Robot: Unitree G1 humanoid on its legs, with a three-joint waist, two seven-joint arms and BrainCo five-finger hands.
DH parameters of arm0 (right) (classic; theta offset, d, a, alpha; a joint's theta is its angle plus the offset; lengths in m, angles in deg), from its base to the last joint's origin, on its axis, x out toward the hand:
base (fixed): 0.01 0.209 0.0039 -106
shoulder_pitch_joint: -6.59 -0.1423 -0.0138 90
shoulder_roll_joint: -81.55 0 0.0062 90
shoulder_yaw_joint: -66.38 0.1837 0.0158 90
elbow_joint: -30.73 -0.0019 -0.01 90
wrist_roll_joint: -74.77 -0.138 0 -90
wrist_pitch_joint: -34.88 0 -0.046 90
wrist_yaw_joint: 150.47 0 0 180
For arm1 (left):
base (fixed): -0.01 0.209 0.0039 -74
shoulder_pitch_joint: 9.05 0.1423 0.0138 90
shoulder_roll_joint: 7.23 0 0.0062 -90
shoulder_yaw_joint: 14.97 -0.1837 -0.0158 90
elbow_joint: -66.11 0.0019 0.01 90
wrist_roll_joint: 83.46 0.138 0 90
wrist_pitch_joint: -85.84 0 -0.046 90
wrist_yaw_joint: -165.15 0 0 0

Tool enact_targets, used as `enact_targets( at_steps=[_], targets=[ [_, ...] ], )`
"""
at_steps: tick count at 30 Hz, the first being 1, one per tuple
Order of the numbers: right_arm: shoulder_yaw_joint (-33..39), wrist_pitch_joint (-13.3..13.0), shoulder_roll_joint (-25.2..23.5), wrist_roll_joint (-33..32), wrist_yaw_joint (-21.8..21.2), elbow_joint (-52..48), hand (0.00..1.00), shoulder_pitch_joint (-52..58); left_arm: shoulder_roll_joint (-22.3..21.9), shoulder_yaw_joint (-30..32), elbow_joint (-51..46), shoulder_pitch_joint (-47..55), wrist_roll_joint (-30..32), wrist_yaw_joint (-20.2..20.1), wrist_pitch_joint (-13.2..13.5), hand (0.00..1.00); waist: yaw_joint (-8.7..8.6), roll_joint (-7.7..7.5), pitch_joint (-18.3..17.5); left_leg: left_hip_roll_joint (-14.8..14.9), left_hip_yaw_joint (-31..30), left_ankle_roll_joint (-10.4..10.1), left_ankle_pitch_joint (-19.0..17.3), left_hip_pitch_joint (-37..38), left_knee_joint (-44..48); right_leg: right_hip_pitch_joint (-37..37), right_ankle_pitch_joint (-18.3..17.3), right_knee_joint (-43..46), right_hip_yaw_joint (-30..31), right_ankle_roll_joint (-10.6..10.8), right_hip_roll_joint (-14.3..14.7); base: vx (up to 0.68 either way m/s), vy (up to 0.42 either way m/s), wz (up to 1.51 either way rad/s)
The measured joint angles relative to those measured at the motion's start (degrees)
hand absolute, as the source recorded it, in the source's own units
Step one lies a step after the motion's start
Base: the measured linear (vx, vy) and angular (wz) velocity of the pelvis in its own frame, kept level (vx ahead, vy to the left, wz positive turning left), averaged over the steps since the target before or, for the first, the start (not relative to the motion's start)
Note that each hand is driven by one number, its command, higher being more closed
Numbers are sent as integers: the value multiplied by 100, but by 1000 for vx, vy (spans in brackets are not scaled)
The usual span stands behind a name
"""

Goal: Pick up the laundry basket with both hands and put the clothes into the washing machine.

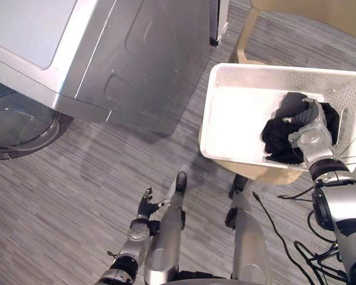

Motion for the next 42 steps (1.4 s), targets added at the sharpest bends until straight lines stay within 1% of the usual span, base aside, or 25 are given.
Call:
enact_targets(
  at_steps=[5,6,8,11,13,14,15,17,22,26,27,28,29,30,31,32,33,34,35,36,37,38,40,41,42],
  targets=[
    [512,-113,-324,-1144,24,-625,100,247,-17,10,-169,-5,-2,0,-8,0,-15,-14,9,6,11,-8,5,193,-36,174,0,-18,16,0,9,39,-12,-1],
    [718,-134,-460,-1443,33,-1150,100,489,-17,17,-205,-4,-1,-2,-14,0,-23,-20,12,10,10,-7,4,338,-56,336,0,-55,16,0,17,48,-1,4],
    [843,-190,-578,-1678,50,-1611,100,695,-17,27,-223,-4,-1,-4,-15,0,-42,-26,13,12,8,-6,2,459,-70,486,0,-101,11,0,24,31,10,7],
    [1188,-515,-1047,-2261,155,-2980,100,1244,1,105,-241,9,-1,-20,-59,0,-108,-98,-23,24,-1,-2,0,722,-210,730,-12,-192,-8,17,46,12,11,4],
    [1188,-716,-1453,-2538,148,-3608,100,1633,35,185,-229,140,0,-36,-107,0,-172,-242,-152,48,6,-1,0,810,-259,842,-1,-291,-7,34,86,44,8,-2],
    [1183,-813,-1741,-2666,130,-3967,100,2017,32,262,-201,243,3,-41,-154,0,-179,-381,-260,74,23,-6,-4,943,-275,986,0,-343,-8,34,119,65,-2,0],
    [1183,-820,-1854,-2723,112,-4135,100,2225,28,287,-198,295,5,-44,-186,0,-185,-432,-333,82,21,-8,-5,994,-277,1054,-1,-364,-24,34,130,99,3,7],
    [1167,-826,-2235,-2759,53,-4731,100,3006,25,343,-172,500,9,-48,-224,0,-190,-640,-704,86,26,-23,-14,1190,-290,1333,0,-505,-33,35,146,120,16,10],
    [985,-867,-2850,-2760,-38,-5695,100,4018,87,570,-92,860,62,-53,-272,0,-189,-938,-1276,77,265,-128,-97,1709,-339,1751,8,-642,207,100,151,44,32,-19],
    [622,-1117,-3169,-2996,-272,-6226,100,4194,202,573,-56,1041,87,-56,-338,0,-176,-1066,-1407,110,692,46,-261,1886,-345,1705,72,-644,694,204,201,-83,26,-55],
    [577,-1178,-3224,-3072,-303,-6320,100,4249,203,569,-57,1032,100,-65,-344,0,-186,-1076,-1412,92,751,82,-295,1866,-249,1682,30,-604,728,286,193,-113,10,-23],
    [555,-1262,-3291,-3241,-396,-6395,100,4317,201,571,-104,1019,136,-68,-342,0,-174,-1089,-1425,109,785,97,-324,1783,-10,1625,-57,-510,782,510,177,-154,-27,-9],
    [554,-1270,-3316,-3342,-417,-6481,100,4357,174,587,-118,995,163,-68,-329,0,-172,-999,-1420,297,770,100,-318,1632,122,1492,-267,-119,818,542,217,-151,-67,21],
    [510,-1319,-3349,-3458,-433,-6602,100,4407,190,629,-216,978,180,-72,-319,0,-206,-1005,-1419,352,656,92,-312,1509,284,1057,-1021,1505,1001,210,164,-136,-108,43],
    [509,-1354,-3348,-3467,-447,-6621,100,4419,205,650,-258,978,180,-72,-317,0,-210,-1037,-1409,338,561,89,-310,1467,354,986,-1311,2013,1058,211,107,-97,-177,87],
    [495,-1387,-3343,-3495,-482,-6646,100,4473,214,726,-392,1017,179,-54,-325,0,-181,-1104,-1429,284,337,73,-300,1431,446,981,-1854,3056,1198,300,-67,-77,-277,113],
    [404,-1414,-3322,-3491,-504,-6669,100,4485,240,749,-690,1132,176,-27,-318,0,-156,-1161,-1458,211,103,-33,-236,1361,554,1209,-2209,3529,1465,524,-119,-115,-317,118],
    [348,-1446,-3309,-3489,-511,-6689,100,4476,257,739,-868,1189,176,-31,-312,0,-149,-1175,-1471,186,-3,-59,-222,1290,610,1337,-2353,3439,1597,603,-86,-166,-355,117],
    [167,-1479,-3246,-3435,-512,-6712,100,4369,248,734,-1285,1274,175,-9,-259,0,-122,-1153,-1496,219,-219,-209,-102,1089,611,1523,-2672,2918,1616,489,39,-222,-339,62],
    [20,-1479,-3150,-3424,-523,-6728,100,4232,188,695,-1526,1326,177,11,-187,0,65,-1049,-1522,341,-225,-265,25,878,544,1571,-2907,2423,1520,269,198,-248,-316,40],
    [-2,-1479,-3075,-3423,-535,-6728,100,4183,144,645,-1573,1313,177,28,-186,0,119,-900,-1507,473,-283,-252,109,768,532,1523,-2786,2367,1399,233,315,-277,-230,25],
    [-16,-1483,-2943,-3441,-583,-6678,100,4171,46,433,-1826,1367,248,74,-190,0,125,-753,-1478,578,-351,17,327,605,382,1440,-2700,2306,1169,131,433,-231,-138,45],
    [-9,-1478,-2771,-3443,-580,-6503,100,4164,-35,108,-2196,1501,288,70,-203,0,115,-605,-1449,717,-370,161,354,640,77,1393,-2665,2378,919,59,536,-276,-178,62],
    [-23,-1444,-2687,-3435,-580,-6401,100,4161,-17,-111,-2490,1539,354,73,-198,0,133,-589,-1445,816,-107,479,-145,739,-251,1450,-2481,2156,789,-99,535,-260,-144,52],
    [-17,-1446,-2682,-3434,-582,-6386,100,4142,6,-168,-2603,1512,404,72,-199,0,126,-621,-1438,797,27,574,-366,725,-282,1481,-2392,2000,742,-133,482,-204,-91,51]
  ],
)
